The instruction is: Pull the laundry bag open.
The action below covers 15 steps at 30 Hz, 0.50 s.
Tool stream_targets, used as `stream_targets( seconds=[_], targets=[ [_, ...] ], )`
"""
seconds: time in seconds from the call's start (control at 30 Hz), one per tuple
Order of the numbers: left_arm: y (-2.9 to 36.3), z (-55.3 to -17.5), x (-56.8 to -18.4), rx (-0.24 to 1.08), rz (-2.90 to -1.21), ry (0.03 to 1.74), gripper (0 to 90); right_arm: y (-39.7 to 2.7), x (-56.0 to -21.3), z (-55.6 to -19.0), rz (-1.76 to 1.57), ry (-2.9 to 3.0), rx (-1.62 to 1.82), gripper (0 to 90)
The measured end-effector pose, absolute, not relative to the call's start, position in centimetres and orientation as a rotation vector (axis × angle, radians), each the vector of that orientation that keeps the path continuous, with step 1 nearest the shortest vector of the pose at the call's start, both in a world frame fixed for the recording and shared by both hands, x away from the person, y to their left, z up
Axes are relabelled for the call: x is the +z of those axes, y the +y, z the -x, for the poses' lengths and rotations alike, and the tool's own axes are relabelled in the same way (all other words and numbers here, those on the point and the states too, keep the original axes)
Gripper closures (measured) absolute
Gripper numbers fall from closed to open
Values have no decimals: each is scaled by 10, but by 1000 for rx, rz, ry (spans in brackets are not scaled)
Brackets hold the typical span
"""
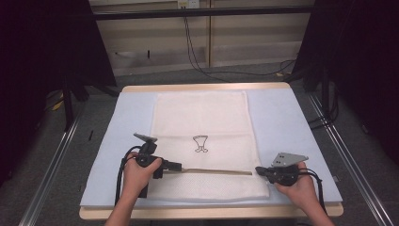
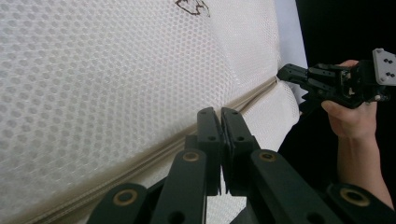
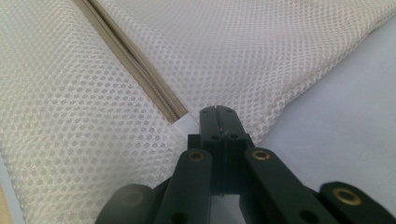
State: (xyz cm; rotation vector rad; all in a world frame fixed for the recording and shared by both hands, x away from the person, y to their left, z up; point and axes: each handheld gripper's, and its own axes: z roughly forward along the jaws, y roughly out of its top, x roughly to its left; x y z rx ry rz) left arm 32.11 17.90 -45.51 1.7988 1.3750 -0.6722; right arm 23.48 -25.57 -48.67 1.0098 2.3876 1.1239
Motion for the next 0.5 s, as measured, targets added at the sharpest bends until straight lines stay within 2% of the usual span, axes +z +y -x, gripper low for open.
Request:
stream_targets(
  seconds=[0.5],
  targets=[
    [192, -320, -454, -657, -1791, 1387, 876, -256, -487, -235, -1009, 2388, 1124, 900]
  ],
)
